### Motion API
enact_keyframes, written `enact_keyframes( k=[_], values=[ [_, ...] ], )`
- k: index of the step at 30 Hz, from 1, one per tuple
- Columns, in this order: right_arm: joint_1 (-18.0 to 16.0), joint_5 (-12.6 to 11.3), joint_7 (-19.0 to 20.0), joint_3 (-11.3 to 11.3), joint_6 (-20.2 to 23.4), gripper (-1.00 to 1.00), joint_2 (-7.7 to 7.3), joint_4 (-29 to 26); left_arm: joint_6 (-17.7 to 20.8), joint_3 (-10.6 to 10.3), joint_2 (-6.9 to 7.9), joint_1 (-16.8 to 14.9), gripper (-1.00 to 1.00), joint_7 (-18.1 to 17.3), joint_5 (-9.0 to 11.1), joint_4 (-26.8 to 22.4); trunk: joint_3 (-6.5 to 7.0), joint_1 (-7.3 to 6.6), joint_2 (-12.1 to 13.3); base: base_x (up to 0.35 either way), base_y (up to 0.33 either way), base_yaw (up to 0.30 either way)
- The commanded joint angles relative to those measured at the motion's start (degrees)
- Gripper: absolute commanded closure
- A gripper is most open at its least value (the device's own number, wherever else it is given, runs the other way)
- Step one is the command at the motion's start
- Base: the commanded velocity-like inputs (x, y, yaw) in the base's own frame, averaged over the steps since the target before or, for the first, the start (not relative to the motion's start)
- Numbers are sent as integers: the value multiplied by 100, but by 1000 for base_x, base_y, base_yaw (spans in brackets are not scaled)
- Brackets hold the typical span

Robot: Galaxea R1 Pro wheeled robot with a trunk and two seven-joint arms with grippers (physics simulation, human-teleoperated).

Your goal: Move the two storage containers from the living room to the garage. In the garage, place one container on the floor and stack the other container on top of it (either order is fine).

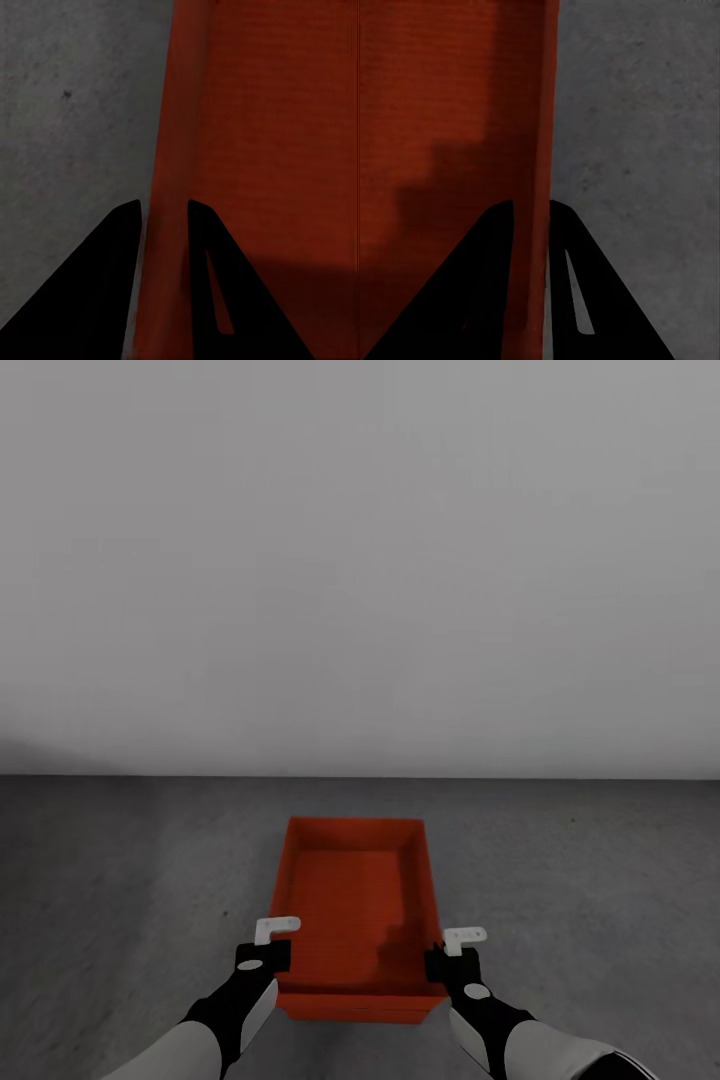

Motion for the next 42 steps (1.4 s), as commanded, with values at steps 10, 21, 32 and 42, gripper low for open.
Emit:
enact_keyframes(
  k=[10, 21, 32, 42],
  values=[
    [-5, 121, -21, -94, -40, 100, -7, 8, 20, 32, 1, 4, 100, 22, -48, -4, -4, -1, -2, 0, 0, 0],
    [-5, 540, -18, -518, -40, 100, -7, 8, 20, 33, 1, 2, 100, 21, -71, -4, -4, -1, -2, 0, 0, 0],
    [-5, -283, -21, 55, -40, 100, -7, 8, 24, 39, 1, 4, 100, 21, -101, -4, -4, -1, -2, 0, 0, 0],
    [-5, -289, -20, 55, -54, -100, -7, 8, 63, 55, 1, 4, -100, 21, -93, -1, -4, -1, -2, 0, 0, 0]
  ],
)
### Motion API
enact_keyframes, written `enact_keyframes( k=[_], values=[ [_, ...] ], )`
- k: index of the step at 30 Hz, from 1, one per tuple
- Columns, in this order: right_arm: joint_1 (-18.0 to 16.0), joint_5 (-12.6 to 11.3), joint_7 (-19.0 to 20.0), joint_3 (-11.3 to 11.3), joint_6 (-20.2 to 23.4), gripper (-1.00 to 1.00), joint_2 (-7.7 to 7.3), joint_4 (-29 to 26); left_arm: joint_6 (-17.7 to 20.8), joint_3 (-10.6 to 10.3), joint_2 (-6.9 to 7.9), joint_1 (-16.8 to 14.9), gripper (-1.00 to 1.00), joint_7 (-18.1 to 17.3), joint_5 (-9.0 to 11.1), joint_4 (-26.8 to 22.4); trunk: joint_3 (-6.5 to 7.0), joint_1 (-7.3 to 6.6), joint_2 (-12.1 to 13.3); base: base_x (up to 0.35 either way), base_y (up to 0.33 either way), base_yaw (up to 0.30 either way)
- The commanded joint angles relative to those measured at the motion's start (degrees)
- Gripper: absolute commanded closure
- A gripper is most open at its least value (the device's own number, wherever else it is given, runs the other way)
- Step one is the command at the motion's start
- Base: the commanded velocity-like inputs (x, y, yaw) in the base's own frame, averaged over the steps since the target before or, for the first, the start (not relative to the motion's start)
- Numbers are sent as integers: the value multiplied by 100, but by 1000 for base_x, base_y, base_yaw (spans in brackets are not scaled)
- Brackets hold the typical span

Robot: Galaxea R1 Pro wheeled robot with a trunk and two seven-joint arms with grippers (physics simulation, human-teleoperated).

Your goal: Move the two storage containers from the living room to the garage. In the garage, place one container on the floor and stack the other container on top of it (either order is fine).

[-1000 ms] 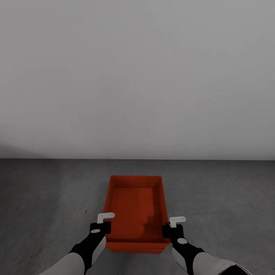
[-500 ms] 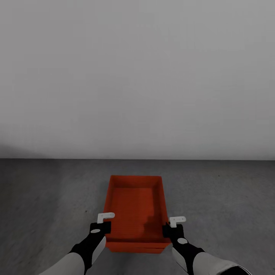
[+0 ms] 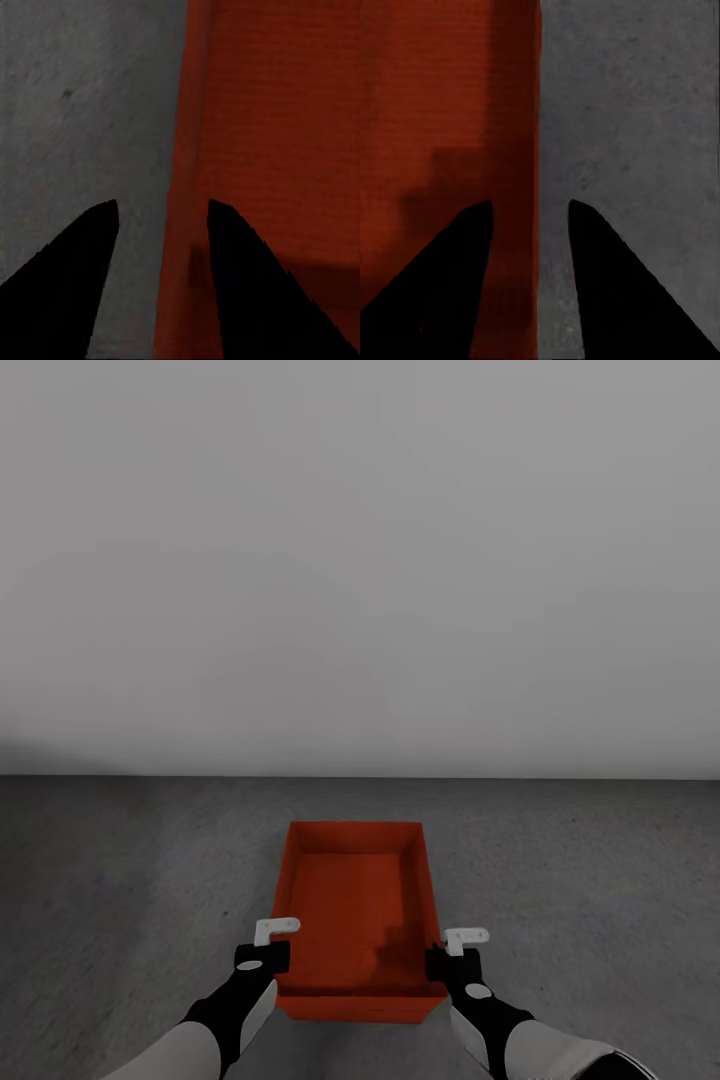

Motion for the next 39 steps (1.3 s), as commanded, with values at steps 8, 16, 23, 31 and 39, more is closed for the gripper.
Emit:
enact_keyframes(
  k=[8, 16, 23, 31, 39],
  values=[
    [-3, -47, -22, 44, -20, -100, 2, 4, 30, -12, -2, -1, -100, 19, -5, -9, -4, -1, -2, 0, 0, 0],
    [-3, -48, -22, 44, -20, -100, -3, 4, -1, -19, -1, -2, -100, 15, -18, -11, -4, -1, -2, 0, 0, 0],
    [-3, -48, -22, 44, -20, -100, -2, 4, -17, -20, -4, -4, -100, 8, -16, -32, -4, -1, -2, 0, 0, 0],
    [-3, -48, -22, 44, -12, -100, -1, 4, -25, -20, -17, -5, -100, 14, -13, -28, -4, -1, -2, 0, 0, 0],
    [-3, -48, -22, 44, -11, -100, 1, 4, -25, -18, -18, -2, -100, 15, -13, -34, -4, -1, -2, 0, 0, 0]
  ],
)
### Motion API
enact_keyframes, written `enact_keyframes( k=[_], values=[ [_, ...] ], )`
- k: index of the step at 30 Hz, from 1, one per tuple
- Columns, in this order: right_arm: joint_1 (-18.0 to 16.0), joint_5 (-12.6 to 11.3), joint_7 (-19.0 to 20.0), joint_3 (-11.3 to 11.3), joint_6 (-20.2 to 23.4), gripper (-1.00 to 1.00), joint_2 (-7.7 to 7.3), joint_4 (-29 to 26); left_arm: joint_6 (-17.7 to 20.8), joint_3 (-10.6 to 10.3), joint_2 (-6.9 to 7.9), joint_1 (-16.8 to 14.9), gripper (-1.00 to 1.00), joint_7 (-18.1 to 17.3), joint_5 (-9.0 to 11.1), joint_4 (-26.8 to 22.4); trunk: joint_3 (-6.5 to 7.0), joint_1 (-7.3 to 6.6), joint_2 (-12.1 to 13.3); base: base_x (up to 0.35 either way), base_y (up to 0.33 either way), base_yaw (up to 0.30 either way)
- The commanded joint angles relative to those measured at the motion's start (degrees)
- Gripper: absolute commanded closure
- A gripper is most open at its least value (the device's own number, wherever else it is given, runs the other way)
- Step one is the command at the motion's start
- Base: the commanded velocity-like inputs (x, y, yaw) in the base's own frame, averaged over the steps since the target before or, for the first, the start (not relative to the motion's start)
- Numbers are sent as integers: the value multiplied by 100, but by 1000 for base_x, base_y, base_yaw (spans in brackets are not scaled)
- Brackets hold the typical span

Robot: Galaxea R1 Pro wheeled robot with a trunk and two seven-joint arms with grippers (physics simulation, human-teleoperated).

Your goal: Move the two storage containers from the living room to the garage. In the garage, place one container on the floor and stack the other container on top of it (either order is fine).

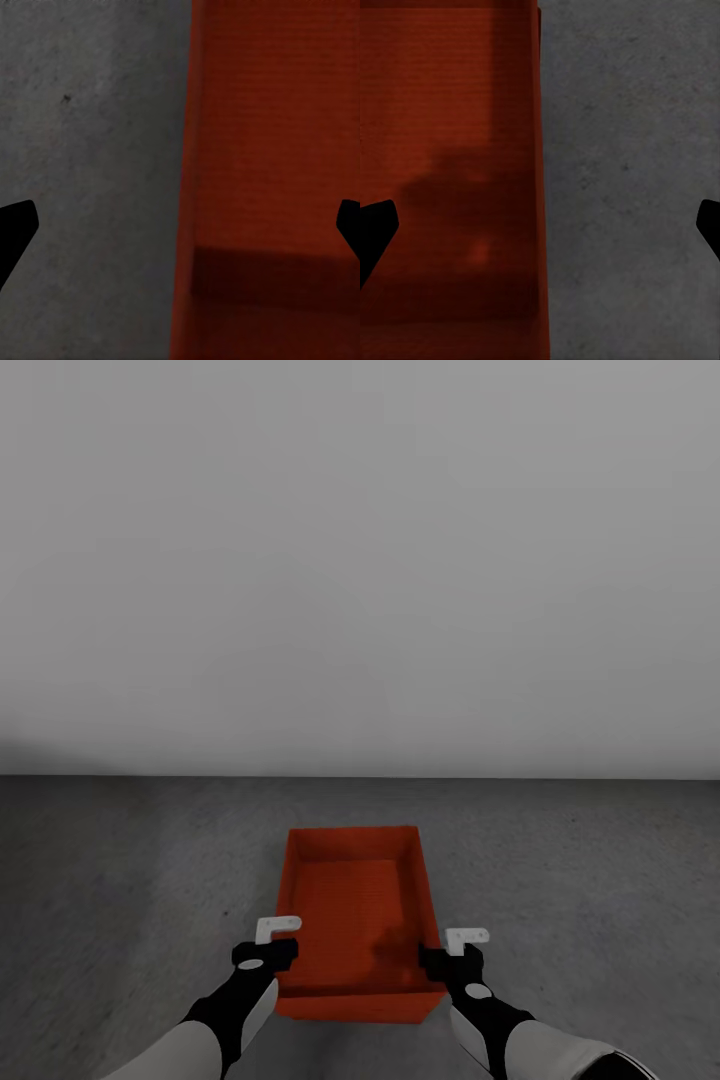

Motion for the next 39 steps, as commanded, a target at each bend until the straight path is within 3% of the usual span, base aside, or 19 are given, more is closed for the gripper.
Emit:
enact_keyframes(
  k=[1, 7, 39],
  values=[
    [-3, -43, -21, 49, -15, -100, 2, 4, 19, -7, -1, -3, -100, 22, 4, -8, -4, -1, -2, 0, 0, 0],
    [-3, -43, -21, 49, -15, -100, 2, 4, 10, -3, -3, -4, -100, 22, 16, -1, -4, -1, -2, 0, 0, 0],
    [-3, -43, -21, 49, -22, -100, 2, 4, 8, 7, 8, -5, -100, 8, 12, -1, 570, -703, 1281, 0, 0, 0]
  ],
)
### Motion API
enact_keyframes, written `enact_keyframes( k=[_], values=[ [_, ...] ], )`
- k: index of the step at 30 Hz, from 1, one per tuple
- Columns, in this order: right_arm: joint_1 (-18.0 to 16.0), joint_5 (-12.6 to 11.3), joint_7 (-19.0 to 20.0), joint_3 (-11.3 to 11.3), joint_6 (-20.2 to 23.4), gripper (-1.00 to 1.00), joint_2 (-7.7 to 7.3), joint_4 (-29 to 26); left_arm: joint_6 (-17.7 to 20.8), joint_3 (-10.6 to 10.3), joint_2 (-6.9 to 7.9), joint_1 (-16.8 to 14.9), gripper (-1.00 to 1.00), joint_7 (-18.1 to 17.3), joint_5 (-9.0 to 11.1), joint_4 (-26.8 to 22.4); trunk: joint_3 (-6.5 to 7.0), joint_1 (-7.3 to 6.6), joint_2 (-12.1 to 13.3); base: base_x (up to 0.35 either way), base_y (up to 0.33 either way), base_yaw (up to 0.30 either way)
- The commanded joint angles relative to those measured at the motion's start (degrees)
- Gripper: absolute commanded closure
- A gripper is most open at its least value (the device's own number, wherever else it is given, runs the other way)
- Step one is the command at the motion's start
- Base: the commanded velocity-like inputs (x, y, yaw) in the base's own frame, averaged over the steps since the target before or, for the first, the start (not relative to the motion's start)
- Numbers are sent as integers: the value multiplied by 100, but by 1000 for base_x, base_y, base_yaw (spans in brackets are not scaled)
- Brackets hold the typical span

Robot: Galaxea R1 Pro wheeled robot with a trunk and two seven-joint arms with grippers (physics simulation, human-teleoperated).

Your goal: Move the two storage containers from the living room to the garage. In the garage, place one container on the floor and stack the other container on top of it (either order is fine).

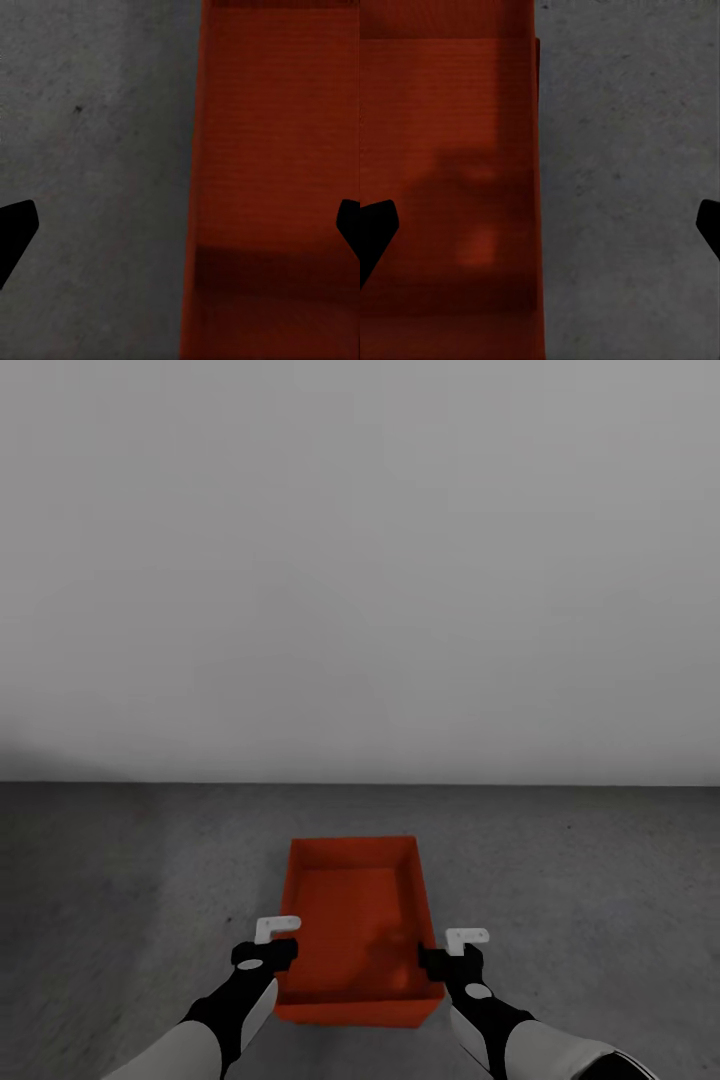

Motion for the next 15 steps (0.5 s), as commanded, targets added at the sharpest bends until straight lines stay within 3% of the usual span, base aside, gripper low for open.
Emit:
enact_keyframes(
  k=[1, 15],
  values=[
    [-3, -43, -20, 49, -16, -100, 2, 4, 18, -7, -1, -2, -100, 20, 5, -7, 14, -23, 39, 0, 0, 0],
    [-3, -43, -20, 49, -17, -100, 2, 4, 18, -6, -1, 0, -100, 18, 5, -5, 266, -330, 601, 0, 0, 0]
  ],
)
